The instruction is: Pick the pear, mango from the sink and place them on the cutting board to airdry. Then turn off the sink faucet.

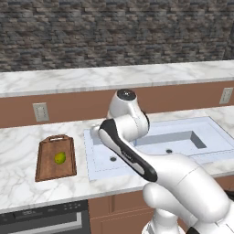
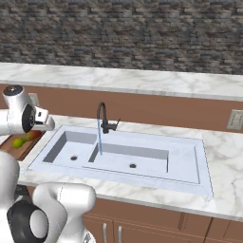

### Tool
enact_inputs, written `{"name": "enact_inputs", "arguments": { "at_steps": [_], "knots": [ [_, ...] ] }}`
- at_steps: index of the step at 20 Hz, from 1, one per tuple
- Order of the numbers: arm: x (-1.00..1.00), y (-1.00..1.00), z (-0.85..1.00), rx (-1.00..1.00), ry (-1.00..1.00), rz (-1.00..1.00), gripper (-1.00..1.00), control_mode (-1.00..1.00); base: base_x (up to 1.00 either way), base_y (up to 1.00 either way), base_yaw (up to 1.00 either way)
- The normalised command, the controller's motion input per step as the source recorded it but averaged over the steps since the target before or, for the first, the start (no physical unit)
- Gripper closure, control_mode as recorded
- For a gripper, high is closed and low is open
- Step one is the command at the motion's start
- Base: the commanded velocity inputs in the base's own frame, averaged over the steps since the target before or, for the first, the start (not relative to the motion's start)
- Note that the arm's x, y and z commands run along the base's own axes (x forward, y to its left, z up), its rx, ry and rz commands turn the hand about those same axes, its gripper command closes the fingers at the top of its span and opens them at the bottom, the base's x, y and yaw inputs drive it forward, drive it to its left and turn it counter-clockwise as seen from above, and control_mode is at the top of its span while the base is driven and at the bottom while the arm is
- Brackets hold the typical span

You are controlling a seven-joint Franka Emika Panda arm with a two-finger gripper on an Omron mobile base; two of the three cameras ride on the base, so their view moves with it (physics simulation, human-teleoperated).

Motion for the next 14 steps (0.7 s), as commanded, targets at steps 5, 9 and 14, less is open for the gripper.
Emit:
{"name": "enact_inputs", "arguments": {
  "at_steps": [5, 9, 14],
  "knots": [
    [-0.14, 0.59, 0.05, 0.0, 0.0, 0.02, 1.0, -1.0, 0.0, 0.0, 0.0],
    [-0.04, 0.52, 0.0, 0.0, -0.03, 0.0, 1.0, -1.0, 0.0, 0.0, 0.0],
    [0.0, 0.39, 0.0, 0.0, -0.01, 0.0, 1.0, -1.0, 0.0, 0.0, 0.0]
  ]
}}
